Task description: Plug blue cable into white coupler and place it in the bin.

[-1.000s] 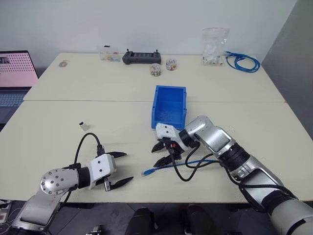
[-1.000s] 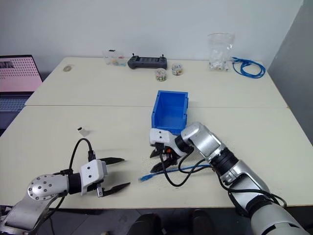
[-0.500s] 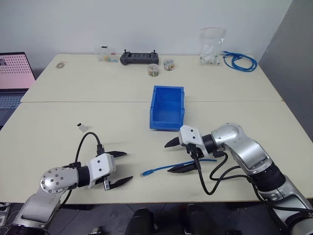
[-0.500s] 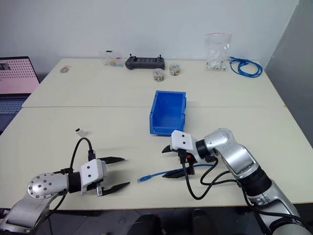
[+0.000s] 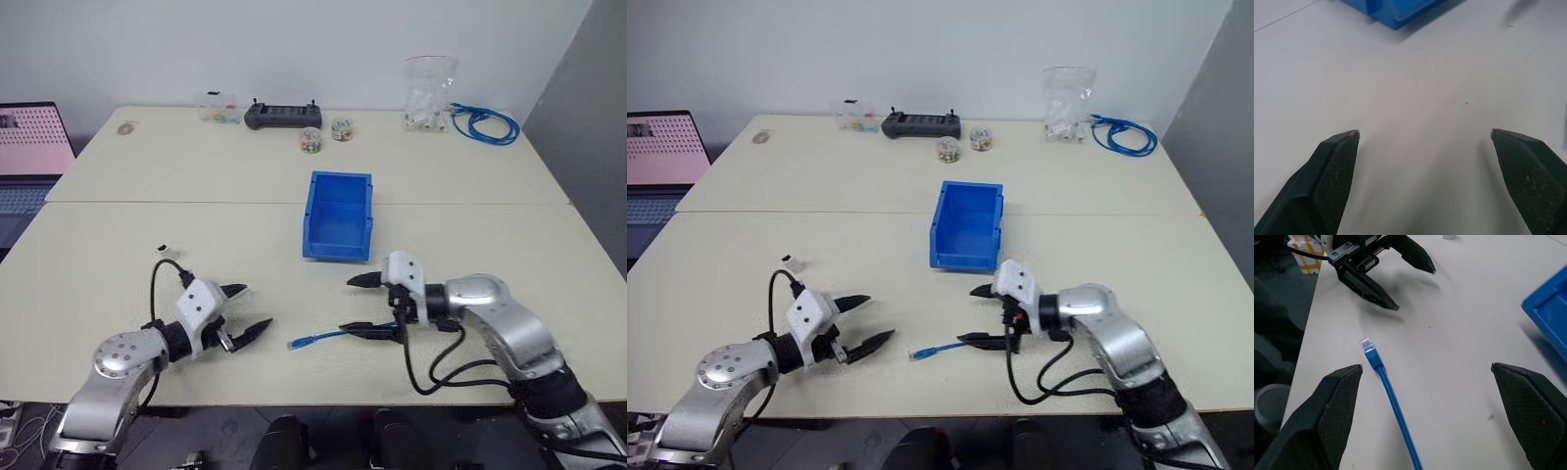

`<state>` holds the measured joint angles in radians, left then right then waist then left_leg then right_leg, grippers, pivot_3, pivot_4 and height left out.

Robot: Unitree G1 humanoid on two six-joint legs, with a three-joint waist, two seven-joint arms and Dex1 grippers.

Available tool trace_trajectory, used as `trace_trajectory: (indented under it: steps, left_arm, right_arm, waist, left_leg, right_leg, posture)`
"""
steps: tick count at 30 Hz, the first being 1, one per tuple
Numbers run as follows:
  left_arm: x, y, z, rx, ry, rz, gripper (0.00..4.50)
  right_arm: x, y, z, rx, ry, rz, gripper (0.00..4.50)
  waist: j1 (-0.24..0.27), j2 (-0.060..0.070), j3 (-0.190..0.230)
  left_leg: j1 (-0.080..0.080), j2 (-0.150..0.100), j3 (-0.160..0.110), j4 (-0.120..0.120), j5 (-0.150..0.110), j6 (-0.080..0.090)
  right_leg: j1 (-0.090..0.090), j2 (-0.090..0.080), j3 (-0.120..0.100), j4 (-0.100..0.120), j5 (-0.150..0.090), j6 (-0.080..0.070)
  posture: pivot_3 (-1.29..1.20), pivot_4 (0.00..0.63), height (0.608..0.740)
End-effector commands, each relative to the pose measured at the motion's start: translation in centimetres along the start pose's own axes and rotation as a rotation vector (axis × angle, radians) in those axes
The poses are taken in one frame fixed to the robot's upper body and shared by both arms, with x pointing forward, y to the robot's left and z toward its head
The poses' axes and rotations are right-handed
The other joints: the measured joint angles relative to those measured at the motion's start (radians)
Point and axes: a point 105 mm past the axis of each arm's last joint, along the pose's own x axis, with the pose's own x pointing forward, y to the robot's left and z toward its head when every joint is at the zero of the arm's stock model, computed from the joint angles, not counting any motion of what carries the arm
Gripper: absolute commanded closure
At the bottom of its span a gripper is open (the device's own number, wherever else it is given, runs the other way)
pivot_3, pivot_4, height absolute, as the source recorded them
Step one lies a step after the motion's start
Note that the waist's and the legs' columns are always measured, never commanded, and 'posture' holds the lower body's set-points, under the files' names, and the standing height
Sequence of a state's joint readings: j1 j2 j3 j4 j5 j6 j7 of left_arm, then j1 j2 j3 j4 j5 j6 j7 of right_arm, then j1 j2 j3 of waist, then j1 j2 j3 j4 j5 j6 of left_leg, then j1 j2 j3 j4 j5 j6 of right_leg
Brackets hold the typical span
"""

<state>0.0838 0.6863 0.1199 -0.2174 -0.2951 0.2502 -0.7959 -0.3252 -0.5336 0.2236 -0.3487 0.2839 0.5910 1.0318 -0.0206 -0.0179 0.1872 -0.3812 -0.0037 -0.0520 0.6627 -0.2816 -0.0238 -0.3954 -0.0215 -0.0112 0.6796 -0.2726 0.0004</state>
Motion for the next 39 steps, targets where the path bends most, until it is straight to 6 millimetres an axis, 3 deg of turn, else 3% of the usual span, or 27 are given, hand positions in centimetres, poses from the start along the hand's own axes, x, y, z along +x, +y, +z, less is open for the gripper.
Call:
trace_trajectory:
  steps: [1,5,11,15,20,26,30,34,39]
  left_arm:
    - [-0.5,1.1,0.6,0.043,0.013,0.036,0.0]
    - [-0.3,0.4,0.9,0.054,0.02,0.002,0.0]
    - [-0.3,-0.2,1.1,0.072,0.025,0.0,0.0]
    - [-0.1,-0.1,1.6,0.042,-0.005,0.026,0.0]
    - [0.2,0.0,2.1,0.021,-0.025,0.05,0.0]
    - [0.6,0.1,2.2,0.008,-0.03,0.062,0.0]
    - [1.0,0.1,2.4,-0.025,-0.045,0.066,0.0]
    - [1.0,-0.1,2.0,-0.027,-0.028,0.056,0.0]
    - [0.7,0.2,1.4,0.016,0.008,0.053,0.0]
  right_arm:
    - [0.6,0.7,-0.5,-0.091,0.03,-0.034,0.02]
    - [2.0,0.7,-1.3,-0.133,0.059,-0.036,0.02]
    - [3.3,-1.0,-2.6,-0.178,0.13,-0.085,0.02]
    - [3.3,-2.9,-1.9,-0.15,0.097,-0.185,0.02]
    - [1.7,-3.1,-0.8,-0.035,0.007,-0.22,0.02]
    - [-1.9,-0.5,-0.8,0.063,-0.031,-0.15,0.02]
    - [-3.9,-1.3,-1.1,0.1,-0.047,-0.255,0.02]
    - [-5.1,-1.6,-1.0,0.13,-0.086,-0.327,0.02]
    - [-5.0,-0.9,-1.5,0.118,-0.05,-0.32,0.02]
  waist:
    - [-0.004,0.0,0.0]
    - [-0.009,0.0,0.0]
    - [-0.007,0.0,0.0]
    - [-0.006,0.0,0.0]
    - [-0.005,0.0,0.0]
    - [0.003,0.0,0.0]
    - [0.001,0.0,0.0]
    - [-0.003,0.0,0.0]
    - [-0.003,0.0,0.0]
  left_leg:
    - [0.0,0.0,0.0,0.0,0.0,0.0]
    - [0.001,0.001,0.001,0.0,0.0,0.0]
    - [0.001,0.0,0.001,0.0,0.0,0.0]
    - [0.001,0.0,0.001,0.0,0.0,0.0]
    - [0.0,0.0,0.001,0.0,0.0,0.0]
    - [0.0,0.0,0.0,0.0,0.0,0.0]
    - [0.001,0.0,0.001,0.0,0.0,0.0]
    - [0.001,0.0,0.001,0.0,0.0,0.0]
    - [0.0,0.0,0.001,0.0,0.0,0.0]
  right_leg:
    - [0.0,0.0,0.0,0.0,0.0,0.0]
    - [0.0,0.001,0.001,0.0,-0.001,0.002]
    - [0.0,0.001,0.001,0.0,0.0,0.0]
    - [0.0,0.001,0.001,0.0,0.0,-0.001]
    - [0.0,0.0,0.001,0.0,0.001,-0.001]
    - [0.0,0.0,0.001,-0.001,0.0,-0.001]
    - [0.001,0.0,0.001,-0.001,0.0,0.001]
    - [0.001,0.001,0.001,0.0,-0.001,0.001]
    - [0.0,0.0,0.002,0.0,0.0,0.0]
  posture:
    - [0.0,0.15,0.74]
    - [0.0,0.15,0.74]
    - [0.0,0.15,0.74]
    - [0.0,0.15,0.74]
    - [0.0,0.15,0.74]
    - [0.0,0.15,0.74]
    - [0.0,0.15,0.74]
    - [0.0,0.15,0.74]
    - [0.0,0.15,0.74]
